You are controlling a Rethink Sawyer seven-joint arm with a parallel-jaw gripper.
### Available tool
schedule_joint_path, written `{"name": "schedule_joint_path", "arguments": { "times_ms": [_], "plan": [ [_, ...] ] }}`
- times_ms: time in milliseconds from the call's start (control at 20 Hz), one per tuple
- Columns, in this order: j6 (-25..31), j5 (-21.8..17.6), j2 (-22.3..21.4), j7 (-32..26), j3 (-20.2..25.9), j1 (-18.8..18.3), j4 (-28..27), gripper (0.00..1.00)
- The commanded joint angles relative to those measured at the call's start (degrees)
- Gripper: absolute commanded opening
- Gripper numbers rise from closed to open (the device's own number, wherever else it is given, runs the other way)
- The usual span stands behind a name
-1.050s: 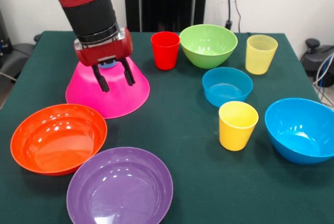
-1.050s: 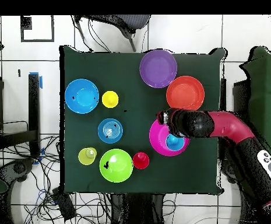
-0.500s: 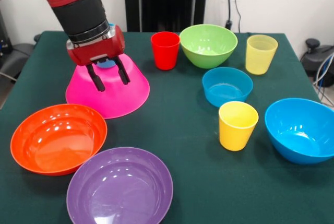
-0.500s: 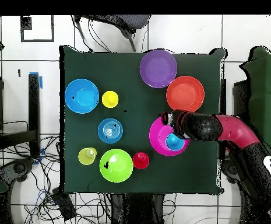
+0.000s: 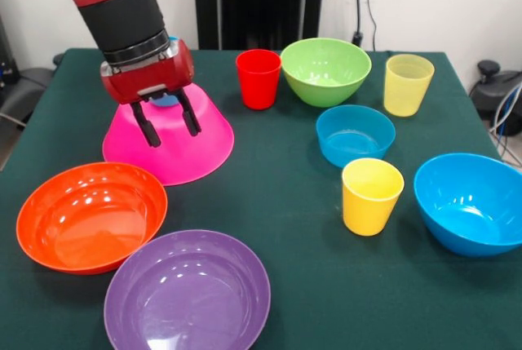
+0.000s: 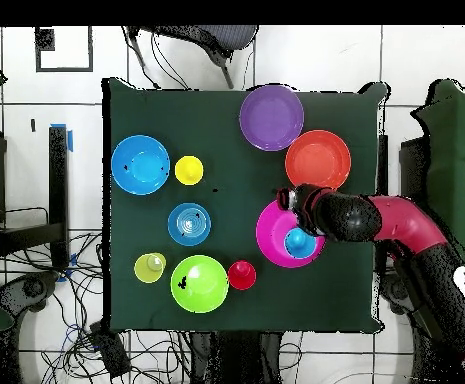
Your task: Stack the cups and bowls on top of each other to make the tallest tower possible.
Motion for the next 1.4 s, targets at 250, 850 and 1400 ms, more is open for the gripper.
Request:
{"name": "schedule_joint_path", "arguments": {
  "times_ms": [250,850,1400],
  "plan": [
    [4.4,-0.8,-7.8,-13.4,2.8,-0.9,1.6,1.00],
    [1.4,-6.1,-8.3,-8.2,-2.0,4.0,-2.4,1.00],
    [-2.3,-9.2,-8.4,-4.0,-5.3,6.9,-4.0,1.00]
  ]
}}
